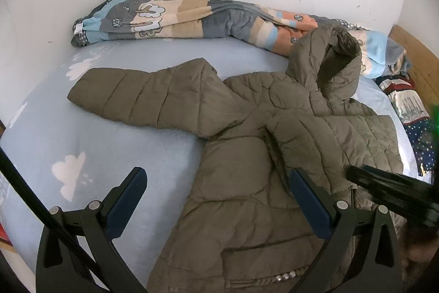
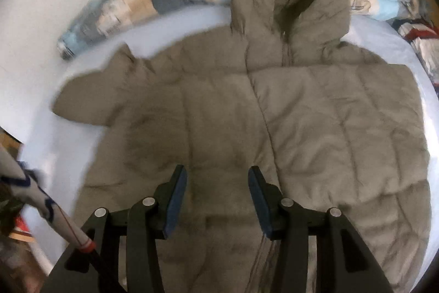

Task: Fold large clothes
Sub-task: 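Grasp the other sleeve cuff with the left gripper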

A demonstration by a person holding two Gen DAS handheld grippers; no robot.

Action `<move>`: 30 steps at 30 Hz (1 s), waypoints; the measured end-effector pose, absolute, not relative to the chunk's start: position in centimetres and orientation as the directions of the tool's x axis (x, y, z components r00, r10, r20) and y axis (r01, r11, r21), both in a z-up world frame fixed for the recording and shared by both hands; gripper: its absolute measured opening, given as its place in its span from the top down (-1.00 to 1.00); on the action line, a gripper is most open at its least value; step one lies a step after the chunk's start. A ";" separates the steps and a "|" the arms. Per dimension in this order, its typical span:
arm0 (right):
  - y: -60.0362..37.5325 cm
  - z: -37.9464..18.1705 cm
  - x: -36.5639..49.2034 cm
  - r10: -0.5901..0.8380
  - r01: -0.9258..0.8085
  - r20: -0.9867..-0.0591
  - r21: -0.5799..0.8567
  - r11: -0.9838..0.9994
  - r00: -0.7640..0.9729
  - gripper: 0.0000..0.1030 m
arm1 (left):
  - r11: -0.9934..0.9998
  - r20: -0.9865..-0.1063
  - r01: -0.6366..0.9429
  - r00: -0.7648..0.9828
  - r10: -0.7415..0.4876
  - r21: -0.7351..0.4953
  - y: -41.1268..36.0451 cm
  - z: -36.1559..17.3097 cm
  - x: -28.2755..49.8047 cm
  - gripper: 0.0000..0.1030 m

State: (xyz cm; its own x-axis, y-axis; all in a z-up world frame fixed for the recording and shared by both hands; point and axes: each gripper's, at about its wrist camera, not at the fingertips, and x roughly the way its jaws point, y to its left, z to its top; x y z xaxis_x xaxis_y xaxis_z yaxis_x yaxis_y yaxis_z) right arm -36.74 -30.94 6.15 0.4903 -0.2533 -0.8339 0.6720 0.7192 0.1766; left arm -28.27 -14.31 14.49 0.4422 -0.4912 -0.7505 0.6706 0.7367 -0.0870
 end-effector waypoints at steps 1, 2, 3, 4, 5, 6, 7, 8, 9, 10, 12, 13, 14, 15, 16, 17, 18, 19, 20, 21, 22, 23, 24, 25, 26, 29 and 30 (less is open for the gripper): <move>-30.7 7.2 -37.7 -0.253 0.666 -0.823 0.190 0.722 0.509 0.02 | 0.739 -0.750 0.668 0.444 -0.490 -0.088 -14.2 14.5 -28.1 -1.00; -30.0 7.9 -38.7 -0.259 0.663 -0.814 0.193 0.723 0.520 0.01 | 0.741 -0.751 0.666 0.445 -0.488 -0.088 -14.2 14.4 -27.9 -1.00; -29.1 8.6 -40.0 -0.274 0.665 -0.810 0.180 0.725 0.518 0.00 | 0.745 -0.753 0.662 0.447 -0.482 -0.084 -14.3 14.4 -27.7 -1.00; -28.3 8.9 -40.7 -0.290 0.667 -0.809 0.160 0.727 0.511 -0.01 | 0.748 -0.755 0.659 0.450 -0.476 -0.079 -14.2 14.3 -27.4 -1.00; -27.3 9.2 -41.9 -0.312 0.668 -0.802 0.141 0.731 0.510 -0.04 | 0.752 -0.757 0.655 0.453 -0.471 -0.075 -14.3 14.2 -27.1 -1.00; -26.5 9.3 -42.9 -0.328 0.666 -0.789 0.133 0.734 0.519 -0.08 | 0.755 -0.758 0.653 0.456 -0.465 -0.070 -14.3 14.2 -26.8 -1.00; -25.8 9.0 -43.9 -0.341 0.658 -0.774 0.126 0.742 0.533 -0.10 | 0.757 -0.759 0.650 0.463 -0.459 -0.061 -14.3 14.1 -26.5 -1.00; -25.4 8.5 -44.3 -0.347 0.654 -0.771 0.116 0.748 0.534 -0.10 | 0.764 -0.758 0.644 0.475 -0.447 -0.047 -14.3 14.1 -26.0 -1.00; -25.4 7.9 -44.4 -0.345 0.648 -0.773 0.109 0.754 0.533 -0.10 | 0.773 -0.756 0.634 0.489 -0.435 -0.035 -14.2 14.2 -25.4 -1.00; -25.7 7.3 -44.3 -0.330 0.637 -0.779 0.114 0.762 0.534 -0.10 | 0.781 -0.755 0.624 0.497 -0.428 -0.032 -14.0 14.2 -24.8 -1.00; -26.3 6.7 -44.4 -0.303 0.629 -0.791 0.130 0.766 0.532 -0.10 | 0.799 -0.755 0.600 0.508 -0.415 -0.036 -13.4 14.3 -23.0 -1.00; -26.7 6.7 -44.6 -0.289 0.629 -0.786 0.158 0.762 0.547 -0.10 | 0.806 -0.755 0.591 0.511 -0.411 -0.039 -13.1 14.3 -22.1 -1.00; -27.2 6.7 -44.9 -0.267 0.625 -0.780 0.195 0.756 0.566 -0.10 | 0.816 -0.757 0.577 0.515 -0.402 -0.041 -12.8 14.3 -21.0 -1.00; -27.5 6.8 -45.0 -0.253 0.622 -0.777 0.217 0.752 0.577 -0.10 | 0.827 -0.761 0.560 0.517 -0.391 -0.045 -12.4 14.2 -19.6 -1.00; -27.6 7.0 -45.2 -0.256 0.623 -0.774 0.218 0.752 0.579 -0.10 | 0.836 -0.766 0.546 0.515 -0.385 -0.052 -12.0 14.1 -18.5 -1.00; -27.8 7.2 -45.2 -0.269 0.625 -0.767 0.211 0.751 0.582 -0.10 | 0.844 -0.772 0.533 0.510 -0.378 -0.061 -11.6 13.8 -17.1 -1.00; -27.9 7.4 -45.2 -0.273 0.623 -0.763 0.208 0.754 0.586 -0.10 | 0.856 -0.779 0.512 0.510 -0.365 -0.065 -11.1 13.6 -15.5 -1.00; -27.8 7.4 -45.2 -0.271 0.621 -0.762 0.211 0.755 0.589 -0.10 | 0.869 -0.781 0.490 0.515 -0.352 -0.069 -10.5 13.4 -14.1 -1.00; -27.9 7.4 -45.3 -0.265 0.618 -0.761 0.218 0.755 0.592 -0.10 | 0.881 -0.781 0.467 0.520 -0.345 -0.078 -9.9 13.2 -12.7 -1.00; -27.9 7.4 -45.4 -0.261 0.618 -0.761 0.223 0.754 0.594 -0.10 | 0.891 -0.782 0.444 0.519 -0.345 -0.098 -9.0 13.1 -10.9 -1.00; -27.9 7.4 -45.6 -0.256 0.616 -0.762 0.228 0.754 0.595 -0.10 | 0.903 -0.786 0.412 0.515 -0.342 -0.123 -7.9 12.9 -8.9 -1.00; -27.9 7.5 -45.6 -0.249 0.611 -0.762 0.232 0.757 0.597 -0.10 | 0.911 -0.787 0.387 0.512 -0.343 -0.145 -7.2 12.7 -7.7 -1.00; -27.9 7.5 -45.6 -0.249 0.609 -0.762 0.229 0.760 0.598 -0.10 | 0.920 -0.788 0.342 0.505 -0.351 -0.191 -5.9 12.4 -5.8 -0.97; -27.8 7.6 -45.5 -0.252 0.608 -0.761 0.226 0.762 0.598 -0.10 | 0.923 -0.790 0.308 0.494 -0.363 -0.232 -4.9 12.0 -4.4 -0.82; -27.7 7.7 -45.5 -0.251 0.605 -0.759 0.226 0.764 0.600 -0.10 | 0.921 -0.793 0.272 0.476 -0.380 -0.278 -3.8 11.5 -2.9 -0.54; -27.7 7.6 -45.4 -0.236 0.596 -0.758 0.239 0.767 0.608 -0.10 | 0.884 -0.788 0.156 0.404 -0.465 -0.441 -0.4 8.8 1.5 -0.14; -27.7 7.6 -45.3 -0.231 0.594 -0.758 0.244 0.766 0.609 -0.10 | 0.877 -0.787 0.126 0.397 -0.472 -0.463 0.2 8.0 2.3 -0.14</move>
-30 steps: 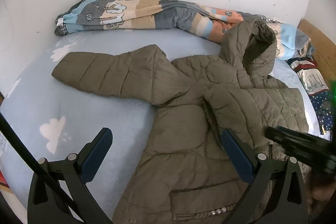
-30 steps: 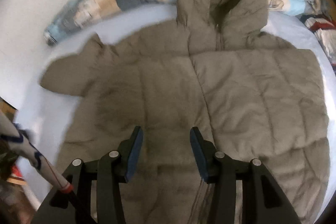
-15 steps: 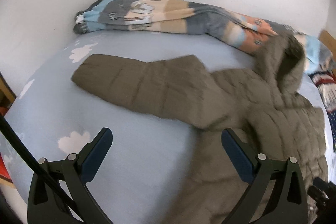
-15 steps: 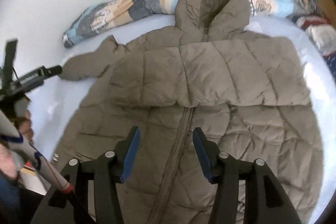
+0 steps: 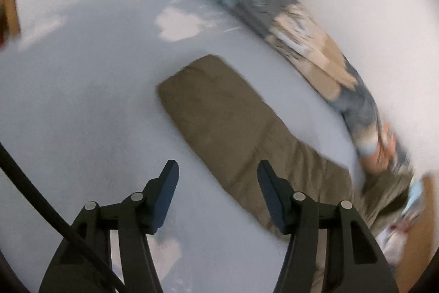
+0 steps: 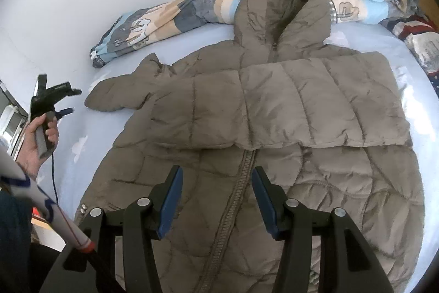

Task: Fold large clothes
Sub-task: 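Grasp the other sleeve cuff with the left gripper, then fold the held sleeve across the jacket front with the left gripper and release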

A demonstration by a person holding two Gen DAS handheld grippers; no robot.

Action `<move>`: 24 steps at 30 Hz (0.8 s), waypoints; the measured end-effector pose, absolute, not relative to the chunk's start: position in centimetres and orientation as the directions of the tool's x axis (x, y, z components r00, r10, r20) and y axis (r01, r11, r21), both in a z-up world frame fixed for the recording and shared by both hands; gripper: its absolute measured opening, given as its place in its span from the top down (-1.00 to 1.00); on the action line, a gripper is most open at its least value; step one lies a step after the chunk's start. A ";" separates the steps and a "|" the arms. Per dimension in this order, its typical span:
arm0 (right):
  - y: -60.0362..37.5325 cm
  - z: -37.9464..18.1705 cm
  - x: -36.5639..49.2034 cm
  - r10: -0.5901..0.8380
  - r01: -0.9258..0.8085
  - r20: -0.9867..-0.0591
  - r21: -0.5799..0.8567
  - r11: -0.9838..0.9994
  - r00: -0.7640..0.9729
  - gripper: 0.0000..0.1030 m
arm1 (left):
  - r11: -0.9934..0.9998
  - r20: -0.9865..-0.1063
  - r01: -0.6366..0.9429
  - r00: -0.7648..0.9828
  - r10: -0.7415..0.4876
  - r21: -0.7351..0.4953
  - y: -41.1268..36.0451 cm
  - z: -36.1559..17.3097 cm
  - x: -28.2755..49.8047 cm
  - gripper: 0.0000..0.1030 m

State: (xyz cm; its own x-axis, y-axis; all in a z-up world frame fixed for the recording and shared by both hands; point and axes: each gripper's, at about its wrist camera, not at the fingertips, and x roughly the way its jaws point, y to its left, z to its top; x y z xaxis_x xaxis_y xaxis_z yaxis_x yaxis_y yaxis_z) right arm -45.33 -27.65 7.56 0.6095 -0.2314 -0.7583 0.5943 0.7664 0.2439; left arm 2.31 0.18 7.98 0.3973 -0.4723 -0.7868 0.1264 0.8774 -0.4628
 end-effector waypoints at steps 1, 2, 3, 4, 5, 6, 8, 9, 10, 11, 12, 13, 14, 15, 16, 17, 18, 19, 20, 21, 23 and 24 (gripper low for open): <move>-27.7 7.5 -45.2 -0.224 0.592 -0.758 0.252 0.766 0.612 -0.10 | 0.871 -0.784 0.098 0.397 -0.478 -0.481 0.8 7.2 3.1 -0.12; -27.7 7.5 -45.1 -0.217 0.590 -0.758 0.259 0.765 0.615 -0.10 | 0.865 -0.780 0.072 0.399 -0.482 -0.497 1.4 6.5 3.8 -0.10; -27.7 7.4 -45.0 -0.215 0.589 -0.757 0.263 0.764 0.617 -0.10 | 0.846 -0.766 0.047 0.401 -0.503 -0.531 2.0 5.7 4.7 -0.07; -27.7 7.4 -44.9 -0.213 0.588 -0.756 0.266 0.764 0.619 -0.10 | 0.828 -0.751 0.034 0.401 -0.525 -0.560 2.4 5.1 5.2 0.04; -27.7 7.3 -44.8 -0.211 0.587 -0.757 0.267 0.764 0.619 -0.10 | 0.807 -0.736 0.017 0.398 -0.547 -0.590 2.7 4.4 5.9 0.10; -27.7 7.2 -44.7 -0.209 0.587 -0.758 0.268 0.764 0.618 -0.10 | 0.785 -0.720 0.004 0.397 -0.569 -0.619 2.9 3.8 6.4 0.10; -27.7 7.0 -44.6 -0.212 0.591 -0.761 0.264 0.762 0.613 -0.10 | 0.751 -0.685 -0.001 0.411 -0.602 -0.660 3.1 3.1 7.1 0.10; -27.7 6.9 -44.6 -0.210 0.592 -0.763 0.265 0.761 0.612 -0.10 | 0.740 -0.674 0.004 0.408 -0.616 -0.673 2.7 2.7 7.5 0.10; -27.8 6.8 -44.5 -0.208 0.594 -0.766 0.265 0.760 0.609 -0.10 | 0.732 -0.669 0.006 0.402 -0.625 -0.681 2.3 2.2 7.8 0.10; -27.8 6.7 -44.5 -0.209 0.596 -0.767 0.264 0.758 0.606 -0.10 | 0.729 -0.668 0.002 0.401 -0.627 -0.684 2.0 1.8 8.1 0.10; -27.8 6.6 -44.4 -0.210 0.598 -0.769 0.263 0.757 0.604 -0.10 | 0.730 -0.670 -0.014 0.410 -0.619 -0.683 1.9 1.1 8.4 0.10; -27.9 6.5 -44.4 -0.212 0.600 -0.769 0.262 0.756 0.603 -0.10 | 0.728 -0.672 -0.031 0.415 -0.613 -0.684 1.7 0.4 8.6 0.10; -27.9 6.5 -44.4 -0.213 0.602 -0.770 0.261 0.754 0.601 -0.10 | 0.722 -0.669 -0.040 0.416 -0.617 -0.691 1.6 -0.2 8.7 0.10; -28.0 6.5 -44.3 -0.216 0.605 -0.771 0.259 0.753 0.599 -0.10 | 0.716 -0.661 -0.042 0.426 -0.618 -0.696 1.5 -0.6 8.9 0.10; -28.0 6.4 -44.3 -0.220 0.608 -0.770 0.257 0.752 0.598 -0.10 | 0.716 -0.654 -0.034 0.439 -0.617 -0.698 1.4 -0.6 8.9 0.10; -28.1 6.4 -44.3 -0.223 0.609 -0.770 0.256 0.751 0.598 -0.10 | 0.713 -0.645 -0.022 0.448 -0.619 -0.701 1.3 -0.4 8.8 0.42; -28.1 6.4 -44.3 -0.225 0.610 -0.770 0.253 0.751 0.596 -0.10 | 0.704 -0.632 -0.008 0.447 -0.633 -0.710 1.2 -0.1 8.7 0.56; -28.2 6.4 -44.3 -0.231 0.614 -0.771 0.247 0.750 0.593 -0.10 | 0.696 -0.621 0.001 0.451 -0.641 -0.718 1.1 0.4 8.6 0.69; -28.3 6.4 -44.4 -0.241 0.621 -0.771 0.241 0.746 0.589 -0.10 | 0.694 -0.609 0.014 0.466 -0.642 -0.720 1.2 1.2 8.3 0.72; -28.5 6.4 -44.5 -0.245 0.625 -0.770 0.242 0.742 0.589 -0.10 | 0.703 -0.601 0.036 0.487 -0.633 -0.711 1.0 2.5 7.8 0.72; -28.9 6.7 -44.9 -0.256 0.638 -0.763 0.254 0.727 0.594 -0.10 | 0.718 -0.584 0.088 0.519 -0.624 -0.690 0.5 4.9 6.9 0.73; -29.1 6.9 -45.2 -0.267 0.647 -0.756 0.259 0.717 0.598 -0.10 | 0.721 -0.569 0.118 0.532 -0.627 -0.683 0.3 6.4 6.2 0.74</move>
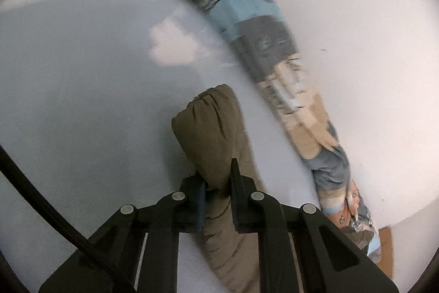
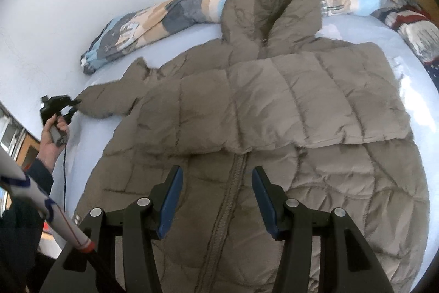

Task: Fold large clothes
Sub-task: 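Fold the held sleeve across the jacket front with the left gripper and release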

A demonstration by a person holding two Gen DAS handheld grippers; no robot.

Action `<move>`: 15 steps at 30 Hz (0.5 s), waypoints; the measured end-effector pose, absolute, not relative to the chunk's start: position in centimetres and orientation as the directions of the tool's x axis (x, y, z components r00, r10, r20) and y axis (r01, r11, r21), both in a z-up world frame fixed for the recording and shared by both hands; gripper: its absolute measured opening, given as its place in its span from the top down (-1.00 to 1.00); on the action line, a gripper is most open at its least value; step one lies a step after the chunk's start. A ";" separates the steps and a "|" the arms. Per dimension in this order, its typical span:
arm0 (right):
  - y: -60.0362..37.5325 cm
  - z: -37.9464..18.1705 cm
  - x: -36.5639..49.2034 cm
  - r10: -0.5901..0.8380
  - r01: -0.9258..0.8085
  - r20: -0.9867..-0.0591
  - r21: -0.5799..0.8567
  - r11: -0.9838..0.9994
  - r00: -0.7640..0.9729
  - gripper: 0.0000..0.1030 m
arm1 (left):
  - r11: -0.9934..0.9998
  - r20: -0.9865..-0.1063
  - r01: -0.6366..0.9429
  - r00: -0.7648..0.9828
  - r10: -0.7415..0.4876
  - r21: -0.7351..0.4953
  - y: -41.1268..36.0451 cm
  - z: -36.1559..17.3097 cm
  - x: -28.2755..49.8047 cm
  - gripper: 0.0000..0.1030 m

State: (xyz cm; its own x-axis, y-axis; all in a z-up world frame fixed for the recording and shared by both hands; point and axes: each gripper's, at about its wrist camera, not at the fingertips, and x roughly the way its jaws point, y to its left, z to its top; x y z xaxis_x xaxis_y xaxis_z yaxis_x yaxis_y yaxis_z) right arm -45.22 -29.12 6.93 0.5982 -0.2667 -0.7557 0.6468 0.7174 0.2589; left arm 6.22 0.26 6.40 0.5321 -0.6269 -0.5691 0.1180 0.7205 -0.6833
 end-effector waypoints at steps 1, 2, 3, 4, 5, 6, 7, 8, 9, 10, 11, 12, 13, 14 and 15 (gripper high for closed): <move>-29.3 7.2 -45.5 -0.276 0.653 -0.749 0.263 0.710 0.602 -0.10 | 0.721 -0.556 0.146 0.541 -0.632 -0.678 -0.1 7.7 5.7 0.74; -29.5 7.5 -45.8 -0.291 0.661 -0.740 0.266 0.702 0.606 -0.10 | 0.721 -0.543 0.175 0.547 -0.638 -0.671 -0.6 9.2 5.0 0.74; -29.7 7.8 -46.2 -0.304 0.669 -0.734 0.267 0.694 0.608 -0.10 | 0.717 -0.526 0.208 0.551 -0.648 -0.666 -1.2 10.9 4.1 0.74; -29.9 8.1 -46.6 -0.317 0.678 -0.727 0.269 0.685 0.609 -0.10 | 0.712 -0.508 0.244 0.554 -0.660 -0.659 -1.8 12.7 3.0 0.74; -30.3 8.4 -47.1 -0.334 0.689 -0.720 0.271 0.672 0.608 -0.10 | 0.708 -0.494 0.273 0.555 -0.669 -0.651 -2.4 14.1 2.2 0.74; -30.6 8.6 -47.6 -0.350 0.702 -0.713 0.274 0.658 0.607 -0.10 | 0.703 -0.478 0.314 0.554 -0.682 -0.638 -3.2 16.0 1.0 0.74; -30.9 8.8 -48.0 -0.360 0.710 -0.709 0.279 0.647 0.607 -0.10 | 0.697 -0.465 0.350 0.550 -0.693 -0.626 -4.0 17.4 -0.1 0.74; -31.4 9.0 -48.6 -0.372 0.720 -0.702 0.289 0.631 0.608 -0.10 | 0.690 -0.448 0.388 0.548 -0.706 -0.611 -4.7 19.0 -1.5 0.74; -31.8 9.3 -49.1 -0.383 0.729 -0.696 0.298 0.617 0.608 -0.10 | 0.679 -0.425 0.429 0.549 -0.719 -0.596 -5.4 20.7 -3.1 0.74; -32.2 9.5 -49.8 -0.396 0.739 -0.689 0.305 0.601 0.606 -0.10 | 0.668 -0.406 0.459 0.548 -0.732 -0.585 -5.9 22.0 -4.5 0.74; -32.7 9.7 -50.4 -0.409 0.750 -0.684 0.313 0.583 0.604 -0.10 | 0.656 -0.391 0.489 0.541 -0.745 -0.575 -6.6 23.2 -5.9 0.74; -33.1 10.0 -51.0 -0.418 0.757 -0.678 0.323 0.568 0.604 -0.10 | 0.642 -0.378 0.518 0.530 -0.759 -0.565 -7.3 24.5 -7.4 0.74; -33.5 10.2 -51.6 -0.429 0.764 -0.672 0.335 0.551 0.604 -0.10 | 0.628 -0.368 0.541 0.517 -0.773 -0.559 -8.1 25.5 -8.6 0.74; -34.0 10.5 -52.4 -0.441 0.771 -0.664 0.346 0.535 0.603 -0.10 | 0.613 -0.361 0.562 0.501 -0.786 -0.555 -8.8 26.3 -9.8 0.74; -34.2 10.7 -53.0 -0.452 0.777 -0.657 0.354 0.520 0.603 -0.10 | 0.595 -0.358 0.588 0.478 -0.802 -0.549 -9.8 27.4 -11.2 0.74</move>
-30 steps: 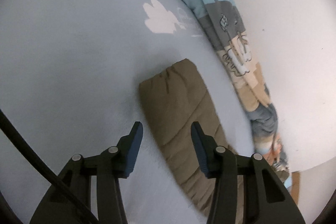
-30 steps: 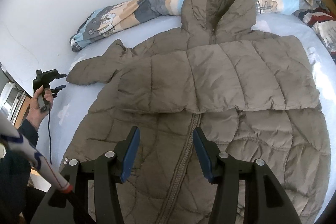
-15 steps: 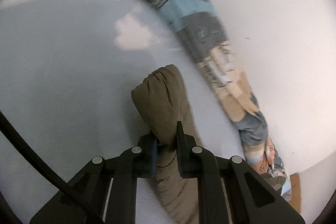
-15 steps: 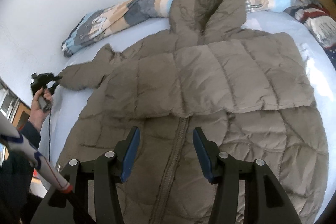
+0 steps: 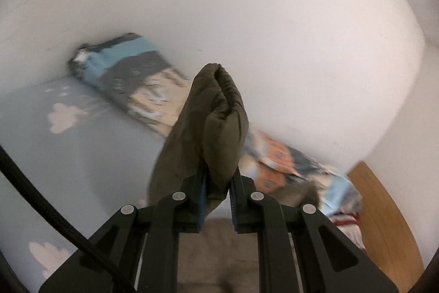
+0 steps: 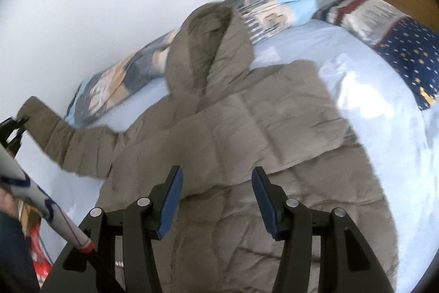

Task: Fold large clothes
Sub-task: 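Fold the held sleeve across the jacket front with the left gripper and release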

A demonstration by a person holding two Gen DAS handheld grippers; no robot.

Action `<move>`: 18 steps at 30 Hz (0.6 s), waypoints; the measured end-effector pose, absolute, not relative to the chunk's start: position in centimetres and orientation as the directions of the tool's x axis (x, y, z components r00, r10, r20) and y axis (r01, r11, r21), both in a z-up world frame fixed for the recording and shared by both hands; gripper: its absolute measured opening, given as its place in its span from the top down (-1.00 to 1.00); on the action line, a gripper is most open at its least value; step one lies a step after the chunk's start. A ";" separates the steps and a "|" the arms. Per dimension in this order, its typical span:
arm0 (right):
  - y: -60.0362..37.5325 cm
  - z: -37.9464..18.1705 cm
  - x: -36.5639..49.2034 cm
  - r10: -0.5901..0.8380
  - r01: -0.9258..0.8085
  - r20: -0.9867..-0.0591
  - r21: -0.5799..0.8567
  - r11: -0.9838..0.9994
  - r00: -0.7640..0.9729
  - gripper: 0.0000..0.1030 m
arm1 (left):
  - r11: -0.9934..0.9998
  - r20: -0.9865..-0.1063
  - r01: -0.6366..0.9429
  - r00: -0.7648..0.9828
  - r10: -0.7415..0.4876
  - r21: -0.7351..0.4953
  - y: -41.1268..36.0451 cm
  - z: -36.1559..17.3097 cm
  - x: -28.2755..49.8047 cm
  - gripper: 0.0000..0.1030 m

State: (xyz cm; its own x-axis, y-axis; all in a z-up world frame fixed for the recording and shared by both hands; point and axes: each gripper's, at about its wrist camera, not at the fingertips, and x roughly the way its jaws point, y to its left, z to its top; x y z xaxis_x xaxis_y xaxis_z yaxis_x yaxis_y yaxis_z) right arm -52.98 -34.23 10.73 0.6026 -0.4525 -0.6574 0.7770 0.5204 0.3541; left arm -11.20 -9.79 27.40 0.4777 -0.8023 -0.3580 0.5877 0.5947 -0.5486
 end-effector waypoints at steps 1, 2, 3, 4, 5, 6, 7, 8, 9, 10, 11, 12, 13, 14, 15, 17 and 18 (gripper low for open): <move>-34.5 11.0 -53.6 -0.464 0.781 -0.649 0.364 0.507 0.603 -0.10 | 0.583 -0.357 0.607 0.463 -0.812 -0.540 -10.8 28.2 -12.3 0.74; -34.8 11.4 -54.4 -0.477 0.785 -0.639 0.372 0.494 0.603 -0.10 | 0.572 -0.354 0.627 0.450 -0.820 -0.529 -11.7 29.0 -13.5 0.74; -35.0 11.7 -55.0 -0.491 0.790 -0.630 0.377 0.483 0.601 -0.10 | 0.561 -0.354 0.648 0.435 -0.828 -0.515 -12.7 29.7 -14.9 0.74; -35.2 12.0 -55.7 -0.506 0.794 -0.620 0.384 0.471 0.600 -0.10 | 0.550 -0.358 0.668 0.419 -0.834 -0.501 -13.7 30.3 -16.3 0.74; -35.3 12.3 -56.3 -0.516 0.796 -0.612 0.391 0.462 0.600 -0.10 | 0.541 -0.364 0.685 0.403 -0.840 -0.488 -14.8 30.7 -17.6 0.74; -35.6 12.6 -56.9 -0.525 0.797 -0.603 0.401 0.452 0.601 -0.10 | 0.531 -0.370 0.700 0.387 -0.844 -0.478 -15.9 31.0 -18.9 0.74; -35.7 12.9 -57.5 -0.534 0.797 -0.593 0.413 0.441 0.603 -0.10 | 0.519 -0.375 0.711 0.371 -0.850 -0.474 -16.7 31.2 -20.1 0.74; -35.9 13.2 -58.1 -0.544 0.798 -0.585 0.422 0.430 0.602 -0.10 | 0.504 -0.382 0.724 0.348 -0.856 -0.471 -17.8 31.2 -21.3 0.74; -36.0 13.5 -58.7 -0.554 0.799 -0.575 0.432 0.419 0.602 -0.10 | 0.490 -0.392 0.738 0.324 -0.861 -0.465 -18.9 31.1 -22.8 0.74; -36.2 13.7 -59.4 -0.562 0.797 -0.565 0.444 0.410 0.604 -0.10 | 0.480 -0.400 0.748 0.309 -0.863 -0.458 -19.9 30.9 -24.4 0.74; -36.4 14.0 -59.9 -0.567 0.795 -0.559 0.454 0.401 0.605 -0.10 | 0.472 -0.409 0.758 0.294 -0.864 -0.450 -20.9 30.7 -25.5 0.74; -36.6 14.1 -60.5 -0.575 0.797 -0.554 0.459 0.392 0.602 -0.10 | 0.460 -0.422 0.768 0.273 -0.865 -0.445 -22.1 30.3 -26.7 0.74; -36.8 14.3 -61.1 -0.586 0.799 -0.547 0.467 0.379 0.598 -0.10 | 0.449 -0.432 0.775 0.254 -0.865 -0.444 -23.0 29.9 -27.7 0.74; -36.9 14.4 -61.5 -0.588 0.797 -0.543 0.476 0.373 0.600 -0.10 | 0.439 -0.447 0.782 0.233 -0.864 -0.442 -24.3 29.2 -29.0 0.74; -37.0 14.5 -62.0 -0.590 0.794 -0.539 0.485 0.365 0.601 -0.10 | 0.433 -0.457 0.787 0.219 -0.862 -0.440 -25.1 28.7 -30.0 0.74; -37.3 14.7 -62.9 -0.598 0.793 -0.533 0.501 0.347 0.599 -0.10 | 0.420 -0.485 0.798 0.187 -0.854 -0.432 -27.2 27.5 -31.9 0.74; -37.4 14.8 -63.2 -0.600 0.791 -0.530 0.508 0.341 0.599 -0.10 | 0.415 -0.505 0.806 0.171 -0.846 -0.422 -28.5 26.5 -32.9 0.74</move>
State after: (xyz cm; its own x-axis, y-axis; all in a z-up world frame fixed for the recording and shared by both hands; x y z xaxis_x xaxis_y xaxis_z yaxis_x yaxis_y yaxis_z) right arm -63.24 -37.37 14.76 0.5994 -0.5999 -0.5299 0.7908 0.3412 0.5082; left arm -32.89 -28.46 26.53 0.1711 -0.8461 -0.5048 0.8064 0.4147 -0.4217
